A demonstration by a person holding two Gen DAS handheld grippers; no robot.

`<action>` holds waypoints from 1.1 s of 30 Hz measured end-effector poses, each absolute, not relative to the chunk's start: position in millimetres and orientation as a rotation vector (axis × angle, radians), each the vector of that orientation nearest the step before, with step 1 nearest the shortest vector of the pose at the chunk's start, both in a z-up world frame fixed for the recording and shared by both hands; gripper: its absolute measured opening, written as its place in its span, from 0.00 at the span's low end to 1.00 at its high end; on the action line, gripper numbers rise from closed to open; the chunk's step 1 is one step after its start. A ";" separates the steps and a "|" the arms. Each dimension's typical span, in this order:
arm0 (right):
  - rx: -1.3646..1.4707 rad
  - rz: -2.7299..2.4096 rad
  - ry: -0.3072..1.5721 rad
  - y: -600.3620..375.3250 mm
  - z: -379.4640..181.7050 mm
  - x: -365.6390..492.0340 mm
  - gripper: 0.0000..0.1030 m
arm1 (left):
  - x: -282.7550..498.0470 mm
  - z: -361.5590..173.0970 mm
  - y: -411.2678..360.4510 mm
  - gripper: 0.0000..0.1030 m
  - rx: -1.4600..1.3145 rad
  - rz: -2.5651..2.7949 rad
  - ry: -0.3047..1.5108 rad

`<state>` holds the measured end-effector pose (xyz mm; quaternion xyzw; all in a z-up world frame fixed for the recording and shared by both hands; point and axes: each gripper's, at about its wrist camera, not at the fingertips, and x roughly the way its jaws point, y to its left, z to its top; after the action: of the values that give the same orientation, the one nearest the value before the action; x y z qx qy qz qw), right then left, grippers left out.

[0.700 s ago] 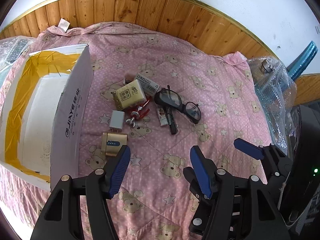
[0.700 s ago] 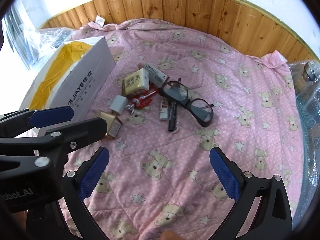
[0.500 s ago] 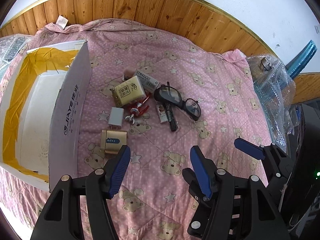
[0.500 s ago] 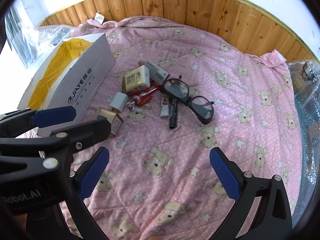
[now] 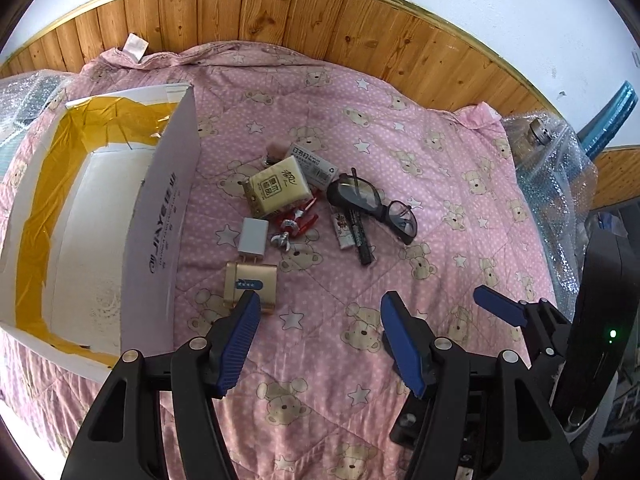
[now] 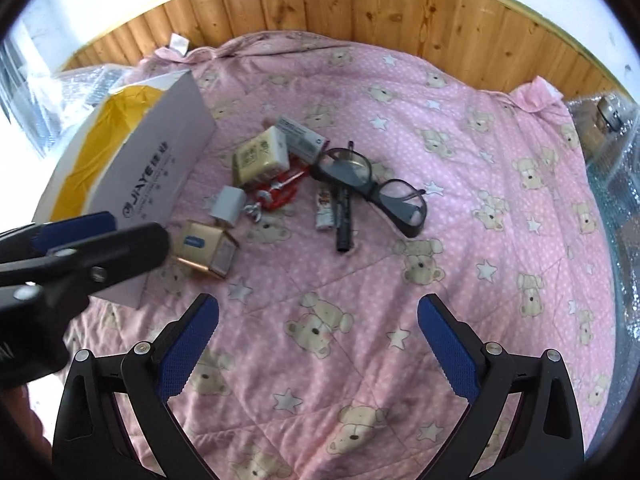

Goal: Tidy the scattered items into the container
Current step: 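Move both tools toward the scattered items on the quilt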

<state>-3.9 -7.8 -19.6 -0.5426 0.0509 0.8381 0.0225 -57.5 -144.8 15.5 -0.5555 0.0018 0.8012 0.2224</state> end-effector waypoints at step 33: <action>-1.827 2.604 0.491 8.3 -46.7 -31.7 0.50 | -82.3 -19.6 -161.9 0.51 -1.647 2.156 -0.109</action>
<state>-31.7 8.3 -46.7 -0.5672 0.1525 0.8084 -0.0387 -82.3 -161.9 -19.6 -0.5929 -0.0393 0.7760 0.2115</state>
